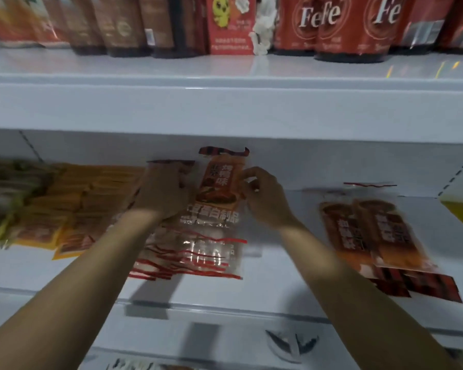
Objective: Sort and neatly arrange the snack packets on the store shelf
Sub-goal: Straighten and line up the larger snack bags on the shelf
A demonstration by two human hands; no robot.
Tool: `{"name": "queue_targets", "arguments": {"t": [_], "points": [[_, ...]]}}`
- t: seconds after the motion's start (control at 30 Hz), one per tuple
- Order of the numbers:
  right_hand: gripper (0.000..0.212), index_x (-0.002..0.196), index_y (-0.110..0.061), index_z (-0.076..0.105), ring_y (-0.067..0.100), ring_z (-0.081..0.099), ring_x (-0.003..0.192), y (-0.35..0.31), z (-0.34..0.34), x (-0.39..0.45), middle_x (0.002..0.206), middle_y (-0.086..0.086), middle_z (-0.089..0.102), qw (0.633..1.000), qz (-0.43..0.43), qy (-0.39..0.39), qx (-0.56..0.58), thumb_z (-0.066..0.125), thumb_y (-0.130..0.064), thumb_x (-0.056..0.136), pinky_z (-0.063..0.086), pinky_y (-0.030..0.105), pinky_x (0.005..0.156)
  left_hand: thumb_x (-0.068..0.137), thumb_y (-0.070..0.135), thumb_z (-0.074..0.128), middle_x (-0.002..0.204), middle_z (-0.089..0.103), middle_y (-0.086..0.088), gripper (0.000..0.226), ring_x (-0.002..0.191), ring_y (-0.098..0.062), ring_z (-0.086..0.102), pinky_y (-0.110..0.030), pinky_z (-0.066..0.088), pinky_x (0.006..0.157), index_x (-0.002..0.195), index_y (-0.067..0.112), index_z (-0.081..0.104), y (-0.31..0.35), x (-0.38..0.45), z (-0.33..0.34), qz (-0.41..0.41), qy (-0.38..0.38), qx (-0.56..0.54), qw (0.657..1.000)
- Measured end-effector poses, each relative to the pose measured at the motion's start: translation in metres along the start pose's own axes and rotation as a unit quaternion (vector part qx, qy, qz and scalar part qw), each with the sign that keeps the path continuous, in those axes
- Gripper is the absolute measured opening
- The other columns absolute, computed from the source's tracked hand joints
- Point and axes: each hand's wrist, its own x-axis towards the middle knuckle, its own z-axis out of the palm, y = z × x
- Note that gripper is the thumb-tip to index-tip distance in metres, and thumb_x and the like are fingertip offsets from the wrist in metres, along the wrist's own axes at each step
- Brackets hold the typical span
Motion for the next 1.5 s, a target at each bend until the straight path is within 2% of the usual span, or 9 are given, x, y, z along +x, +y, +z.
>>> {"name": "queue_targets", "arguments": {"t": [0.23,0.47,0.63,0.8,0.93,1.03,1.17,1.37,1.5], "points": [[0.013,0.089,-0.027,0.062,-0.017,0.058,0.057,0.000,0.032,-0.003,0.069,-0.017,0.062,0.999,-0.007,0.003,-0.042,0.068,-0.017,0.094,0.039,0.003,0.051,0.092,0.050,0.045,0.086,0.070,0.007,0.024,0.094,-0.024,0.067,-0.042,0.057,0.079,0.096,0.035,0.064,-0.044,0.007,0.006,0.041,-0.019,0.090,0.995],[0.003,0.094,-0.021,0.070,-0.004,0.062,0.069,0.007,0.038,-0.005,0.080,-0.007,0.069,0.997,0.021,0.023,-0.074,0.068,-0.019,0.094,0.040,0.003,0.057,0.097,0.039,0.052,0.098,0.076,-0.005,0.022,0.111,-0.026,0.063,-0.041,0.034,0.104,0.104,0.023,0.066,-0.041,-0.002,0.004,0.055,-0.047,0.114,0.991],[0.009,0.093,-0.023,0.071,-0.017,0.058,0.064,0.005,0.033,-0.008,0.077,-0.015,0.065,0.996,0.029,0.023,-0.084,0.063,-0.023,0.097,0.038,0.001,0.056,0.090,0.035,0.056,0.099,0.072,0.003,0.012,0.101,-0.024,0.067,-0.031,0.041,0.077,0.082,0.028,0.060,-0.034,-0.003,0.005,0.054,-0.039,0.113,0.991],[0.011,0.104,-0.022,0.066,-0.004,0.057,0.050,0.003,0.010,-0.019,0.074,0.000,0.067,0.997,0.042,0.042,-0.054,0.059,-0.030,0.101,0.039,0.009,0.044,0.091,0.022,0.059,0.117,0.065,-0.009,0.026,0.115,-0.032,0.059,-0.041,0.047,0.091,0.116,0.019,0.064,0.002,-0.004,0.011,0.104,-0.032,0.050,0.993],[0.005,0.099,-0.024,0.063,0.002,0.053,0.045,0.029,-0.026,-0.035,0.071,0.007,0.067,0.992,0.072,0.079,-0.066,0.061,-0.028,0.101,0.038,0.013,0.041,0.087,0.030,0.056,0.081,0.054,0.013,0.011,0.092,-0.021,0.061,-0.031,0.041,0.075,0.098,0.029,0.061,0.056,-0.009,0.034,0.163,-0.063,-0.004,0.985],[0.004,0.099,-0.023,0.062,0.001,0.054,0.051,0.062,-0.070,-0.043,0.070,-0.002,0.064,0.982,0.108,0.103,-0.112,0.062,-0.026,0.100,0.038,0.010,0.045,0.094,0.033,0.060,0.099,0.066,0.008,0.023,0.101,-0.014,0.063,-0.025,0.042,0.082,0.116,0.027,0.065,0.103,-0.012,0.051,0.159,-0.154,-0.043,0.974],[0.022,0.090,-0.020,0.066,0.012,0.064,0.065,0.112,-0.139,-0.054,0.077,-0.003,0.071,0.966,0.134,0.083,-0.205,0.055,-0.037,0.099,0.055,0.033,0.064,0.096,0.035,0.060,0.114,0.069,0.007,0.024,0.111,-0.015,0.063,-0.022,0.039,0.086,0.119,0.029,0.064,0.154,-0.014,0.089,0.158,-0.200,-0.040,0.966],[0.070,0.121,-0.019,0.061,0.035,0.062,0.097,0.176,-0.213,-0.079,0.108,0.010,0.068,0.892,0.185,0.106,-0.399,0.044,-0.071,0.077,0.043,0.036,0.081,0.094,0.011,0.059,0.098,0.060,0.008,0.016,0.086,-0.011,0.056,-0.004,0.040,0.063,0.101,0.022,0.067,0.220,-0.031,0.151,0.179,-0.288,-0.106,0.935],[0.093,0.141,-0.016,0.044,0.044,0.054,0.116,0.178,-0.238,-0.088,0.125,0.020,0.056,0.903,0.253,0.076,-0.339,0.068,-0.075,0.074,0.045,0.045,0.099,0.093,0.016,0.058,0.119,0.067,0.000,0.030,0.099,-0.019,0.064,-0.026,0.055,0.078,0.121,0.023,0.063,0.249,-0.044,0.187,0.145,-0.297,-0.133,0.934]]}}
